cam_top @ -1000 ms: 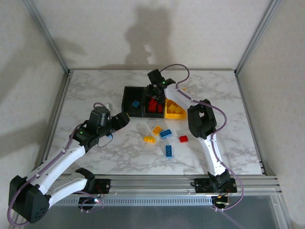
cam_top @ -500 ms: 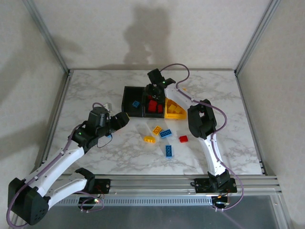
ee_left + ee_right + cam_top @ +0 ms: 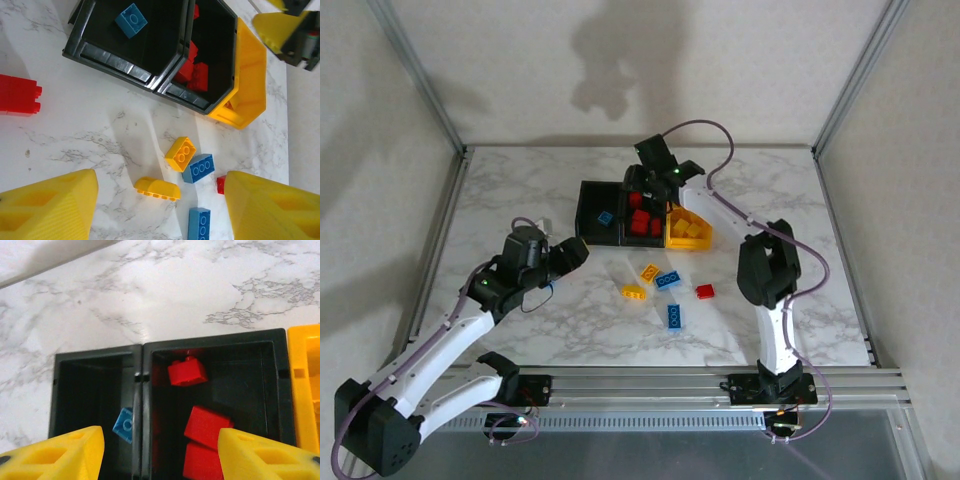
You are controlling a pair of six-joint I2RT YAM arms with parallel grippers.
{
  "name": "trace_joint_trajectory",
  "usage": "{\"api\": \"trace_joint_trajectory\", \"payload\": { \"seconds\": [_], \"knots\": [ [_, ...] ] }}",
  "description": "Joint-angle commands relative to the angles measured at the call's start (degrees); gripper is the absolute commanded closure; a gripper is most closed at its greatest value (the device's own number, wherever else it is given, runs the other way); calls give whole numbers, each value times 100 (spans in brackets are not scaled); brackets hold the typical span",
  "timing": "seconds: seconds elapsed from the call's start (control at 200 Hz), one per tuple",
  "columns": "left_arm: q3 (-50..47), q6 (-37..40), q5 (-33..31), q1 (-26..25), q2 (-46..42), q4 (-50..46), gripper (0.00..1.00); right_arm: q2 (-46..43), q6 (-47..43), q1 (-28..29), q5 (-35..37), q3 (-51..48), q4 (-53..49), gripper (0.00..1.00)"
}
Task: Sort the legos into containers by color
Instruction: Pick up the lego from the middle-left of the table.
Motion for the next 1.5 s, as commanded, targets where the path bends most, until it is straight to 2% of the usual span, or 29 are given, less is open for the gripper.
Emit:
{"api": "trace_joint_trajectory", "payload": {
  "seconds": [0.0,0.18,0.295,0.546,0.741,1.091,1.492],
  "knots": [
    [-43,41,-215,62,-146,-302,32,-563,-203,178,154,-601,169,38],
    [-118,48,-339,62,-170,-460,32,-1665,-274,269,59,-2026,562,38],
    [-68,116,-492,62,-59,-579,32,-2343,-365,560,-47,-2917,817,38],
    [140,381,-907,139,585,-699,31,-3558,-483,1062,-228,-4498,1349,38],
    [405,630,-1072,225,1202,-737,29,-4341,-568,1382,-711,-5402,1851,37],
    [1017,1101,-1647,335,2621,-704,29,-5003,-263,1672,-683,-6189,2030,37],
    [1348,1324,-1901,396,3587,-488,29,-5095,-187,1691,-576,-6236,1895,38]
  ]
}}
